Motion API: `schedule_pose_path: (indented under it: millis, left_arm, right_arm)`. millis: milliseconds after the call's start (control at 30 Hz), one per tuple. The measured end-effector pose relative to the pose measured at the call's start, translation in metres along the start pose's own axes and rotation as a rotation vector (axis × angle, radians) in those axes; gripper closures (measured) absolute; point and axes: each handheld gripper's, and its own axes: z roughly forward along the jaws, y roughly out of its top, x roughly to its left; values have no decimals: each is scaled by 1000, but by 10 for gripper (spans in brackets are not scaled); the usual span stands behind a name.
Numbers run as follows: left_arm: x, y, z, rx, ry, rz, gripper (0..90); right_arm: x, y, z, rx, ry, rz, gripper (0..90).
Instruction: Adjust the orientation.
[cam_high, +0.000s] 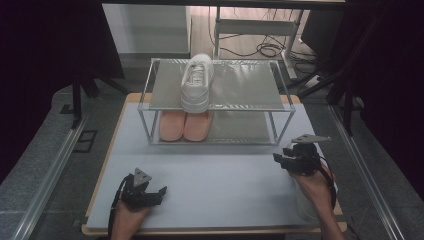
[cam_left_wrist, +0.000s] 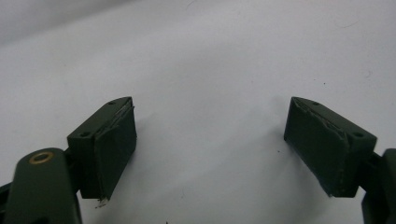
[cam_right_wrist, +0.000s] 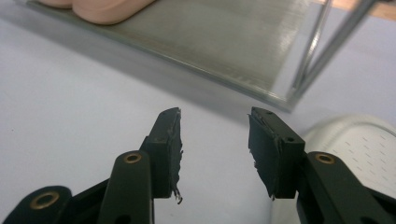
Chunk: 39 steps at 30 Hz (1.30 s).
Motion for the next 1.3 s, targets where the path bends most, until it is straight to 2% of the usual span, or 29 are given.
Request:
schedule_pose_path:
  millis: [133, 367, 667, 933, 1300]
  left_arm:
    - [0, 0, 0, 0, 0, 0, 170]
    - [0, 0, 0, 0, 0, -3, 170]
    - [0, 0, 0, 0, 0, -3, 170]
    - [0, 0, 0, 1, -1, -4, 170]
    - [0, 0, 0, 1, 0, -4, 170]
  right_arm:
    - [-12, -3, -7, 6, -25, 28, 596]
    - [-28, -8, -20, 17, -78, 47, 700]
    - [-52, -19, -37, 35, -160, 99, 897]
    - [-73, -36, -45, 56, -231, 151, 900]
    - [-91, -65, -41, 90, -275, 205, 900]
